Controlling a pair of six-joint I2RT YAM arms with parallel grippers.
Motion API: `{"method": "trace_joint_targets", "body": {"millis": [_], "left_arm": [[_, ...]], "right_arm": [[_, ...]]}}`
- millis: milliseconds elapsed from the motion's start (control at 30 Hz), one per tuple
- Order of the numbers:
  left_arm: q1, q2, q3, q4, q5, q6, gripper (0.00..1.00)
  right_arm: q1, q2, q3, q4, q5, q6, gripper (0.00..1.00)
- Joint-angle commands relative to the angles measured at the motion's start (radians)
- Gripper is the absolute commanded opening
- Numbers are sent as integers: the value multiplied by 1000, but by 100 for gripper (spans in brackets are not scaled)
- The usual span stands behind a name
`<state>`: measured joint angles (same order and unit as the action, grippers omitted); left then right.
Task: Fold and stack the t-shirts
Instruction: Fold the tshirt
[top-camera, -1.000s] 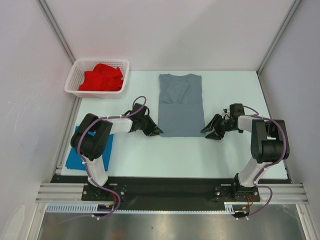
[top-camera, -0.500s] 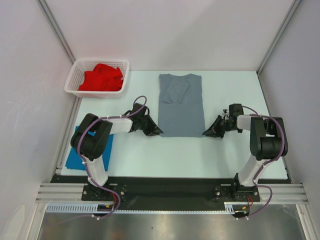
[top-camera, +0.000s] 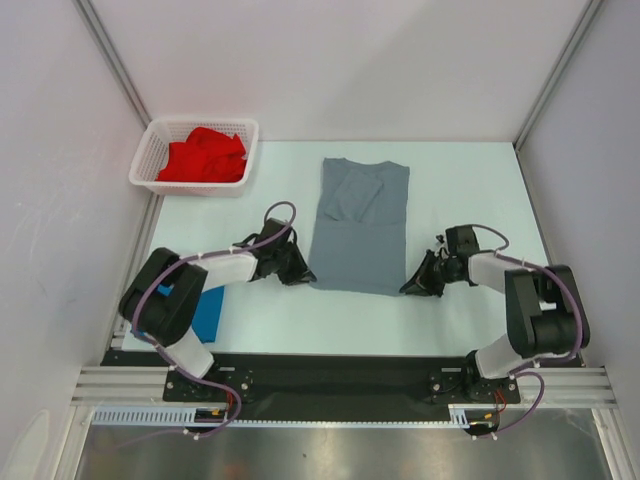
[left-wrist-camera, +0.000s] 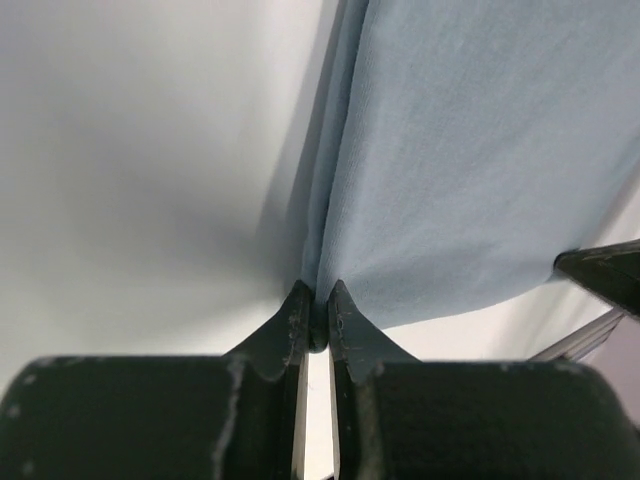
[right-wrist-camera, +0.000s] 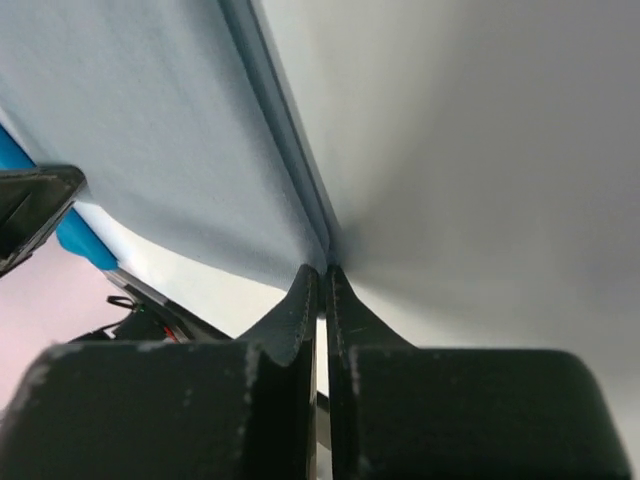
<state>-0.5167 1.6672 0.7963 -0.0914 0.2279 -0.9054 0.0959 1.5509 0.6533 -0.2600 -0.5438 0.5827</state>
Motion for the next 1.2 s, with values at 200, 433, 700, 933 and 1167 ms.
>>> {"method": "trace_joint_targets", "body": {"millis": [200, 433, 700, 933, 1167], "left_arm": [[-115, -331, -251, -151, -45, 10, 0], [-138, -475, -273, -243, -16, 20, 0], [-27, -339, 8, -329, 57, 138, 1], [90, -25, 412, -412, 137, 241, 0], [133, 281, 806, -475, 205, 281, 0]], "right_arm": [[59, -356, -178, -232, 94, 69, 0], [195, -649, -261, -334, 150, 242, 0], [191, -459, -65, -279, 186, 195, 0], [91, -91, 326, -242, 145, 79, 0], [10, 245, 681, -265, 52, 2, 0]]}}
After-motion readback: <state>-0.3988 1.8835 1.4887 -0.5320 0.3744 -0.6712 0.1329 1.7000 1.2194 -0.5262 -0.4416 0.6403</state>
